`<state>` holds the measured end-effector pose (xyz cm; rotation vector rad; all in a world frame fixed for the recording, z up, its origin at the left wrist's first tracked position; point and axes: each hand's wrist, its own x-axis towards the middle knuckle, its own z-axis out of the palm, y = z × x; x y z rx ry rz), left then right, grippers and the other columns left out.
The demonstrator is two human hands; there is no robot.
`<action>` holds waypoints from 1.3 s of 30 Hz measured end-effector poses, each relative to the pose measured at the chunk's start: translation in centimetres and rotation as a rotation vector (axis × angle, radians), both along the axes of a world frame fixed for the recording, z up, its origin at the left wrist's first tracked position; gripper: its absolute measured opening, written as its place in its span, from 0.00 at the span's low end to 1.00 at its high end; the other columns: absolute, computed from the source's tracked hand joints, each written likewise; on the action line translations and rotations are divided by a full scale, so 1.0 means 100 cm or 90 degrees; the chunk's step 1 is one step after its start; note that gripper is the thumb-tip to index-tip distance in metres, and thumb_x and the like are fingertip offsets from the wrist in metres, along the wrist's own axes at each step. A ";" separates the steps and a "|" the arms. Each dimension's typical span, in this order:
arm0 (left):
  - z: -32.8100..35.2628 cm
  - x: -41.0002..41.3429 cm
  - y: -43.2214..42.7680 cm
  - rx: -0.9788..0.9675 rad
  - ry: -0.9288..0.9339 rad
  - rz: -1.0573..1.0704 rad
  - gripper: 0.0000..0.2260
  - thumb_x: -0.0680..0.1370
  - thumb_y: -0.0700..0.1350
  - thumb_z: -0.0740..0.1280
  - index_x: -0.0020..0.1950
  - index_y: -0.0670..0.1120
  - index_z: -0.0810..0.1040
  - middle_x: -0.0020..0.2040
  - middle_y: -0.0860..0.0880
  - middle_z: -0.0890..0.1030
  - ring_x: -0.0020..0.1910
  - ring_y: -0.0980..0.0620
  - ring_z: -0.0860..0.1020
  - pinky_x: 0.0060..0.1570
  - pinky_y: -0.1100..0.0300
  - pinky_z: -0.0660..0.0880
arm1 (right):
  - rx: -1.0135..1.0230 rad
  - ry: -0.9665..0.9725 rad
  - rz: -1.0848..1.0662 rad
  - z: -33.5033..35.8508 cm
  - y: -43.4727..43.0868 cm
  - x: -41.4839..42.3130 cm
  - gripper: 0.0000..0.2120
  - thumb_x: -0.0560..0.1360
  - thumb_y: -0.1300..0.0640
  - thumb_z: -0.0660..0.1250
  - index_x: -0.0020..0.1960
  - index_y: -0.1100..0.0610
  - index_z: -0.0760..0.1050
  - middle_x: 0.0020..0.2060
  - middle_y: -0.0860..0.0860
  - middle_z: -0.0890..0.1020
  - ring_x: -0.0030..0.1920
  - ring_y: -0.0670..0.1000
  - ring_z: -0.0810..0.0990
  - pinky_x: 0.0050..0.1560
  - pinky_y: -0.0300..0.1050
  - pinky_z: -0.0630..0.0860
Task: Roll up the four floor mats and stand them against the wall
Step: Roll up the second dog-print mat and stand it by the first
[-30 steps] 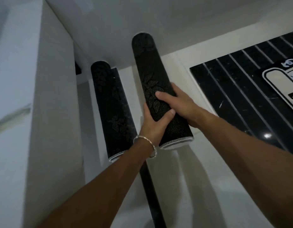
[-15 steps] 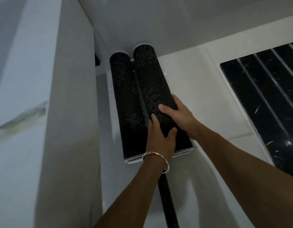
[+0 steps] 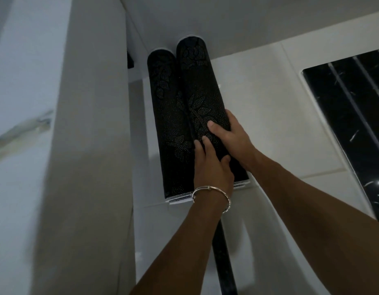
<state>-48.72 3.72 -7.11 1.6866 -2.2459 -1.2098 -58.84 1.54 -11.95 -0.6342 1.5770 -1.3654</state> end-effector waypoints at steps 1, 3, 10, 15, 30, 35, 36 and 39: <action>0.000 0.000 -0.001 -0.003 -0.006 -0.007 0.30 0.81 0.45 0.59 0.78 0.44 0.46 0.78 0.44 0.45 0.77 0.48 0.48 0.73 0.60 0.50 | 0.002 0.008 0.000 0.000 0.001 0.000 0.19 0.75 0.51 0.68 0.64 0.51 0.72 0.53 0.48 0.82 0.52 0.46 0.81 0.53 0.39 0.76; -0.001 0.003 -0.002 -0.001 -0.022 -0.027 0.30 0.81 0.45 0.59 0.78 0.44 0.46 0.78 0.44 0.45 0.77 0.49 0.49 0.72 0.63 0.49 | 0.015 0.016 -0.010 -0.002 0.004 0.001 0.18 0.76 0.52 0.67 0.64 0.52 0.71 0.53 0.48 0.81 0.52 0.46 0.81 0.53 0.38 0.76; 0.004 -0.003 -0.007 0.053 -0.129 -0.057 0.31 0.81 0.44 0.58 0.77 0.41 0.43 0.77 0.40 0.43 0.76 0.42 0.51 0.74 0.54 0.54 | 0.268 0.213 0.111 0.006 0.004 0.000 0.41 0.68 0.27 0.59 0.76 0.45 0.54 0.66 0.61 0.67 0.67 0.62 0.68 0.69 0.56 0.66; 0.021 -0.008 -0.015 0.041 -0.208 -0.090 0.32 0.79 0.41 0.60 0.76 0.37 0.46 0.75 0.35 0.52 0.73 0.39 0.59 0.70 0.51 0.60 | 0.282 0.329 0.101 0.019 0.008 0.008 0.36 0.75 0.32 0.55 0.76 0.51 0.55 0.63 0.63 0.70 0.64 0.63 0.70 0.63 0.54 0.68; 0.051 -0.049 -0.057 -0.043 -0.505 -0.210 0.35 0.77 0.55 0.60 0.76 0.38 0.49 0.75 0.36 0.55 0.70 0.35 0.62 0.65 0.41 0.66 | 0.187 0.302 0.101 0.057 0.034 -0.026 0.25 0.81 0.47 0.55 0.75 0.57 0.60 0.71 0.57 0.68 0.70 0.54 0.67 0.67 0.42 0.61; 0.104 -0.077 -0.100 -0.270 -0.394 -0.355 0.25 0.80 0.54 0.56 0.72 0.42 0.60 0.70 0.38 0.64 0.67 0.37 0.68 0.63 0.46 0.68 | 0.171 0.409 0.111 0.134 0.027 -0.070 0.26 0.81 0.44 0.54 0.74 0.56 0.62 0.73 0.55 0.66 0.72 0.54 0.64 0.71 0.47 0.59; 0.120 -0.086 -0.108 -0.295 -0.373 -0.350 0.22 0.79 0.53 0.57 0.69 0.42 0.64 0.68 0.38 0.68 0.65 0.37 0.69 0.63 0.47 0.68 | 0.169 0.447 0.104 0.161 0.027 -0.084 0.25 0.81 0.44 0.54 0.73 0.56 0.64 0.72 0.55 0.67 0.72 0.54 0.65 0.70 0.47 0.61; 0.183 -0.140 -0.104 -0.346 -0.323 -0.302 0.17 0.80 0.49 0.56 0.64 0.40 0.71 0.63 0.37 0.72 0.63 0.36 0.72 0.61 0.48 0.69 | 0.153 0.507 0.022 0.256 0.044 -0.142 0.22 0.81 0.45 0.54 0.66 0.57 0.73 0.65 0.54 0.75 0.66 0.54 0.72 0.63 0.46 0.68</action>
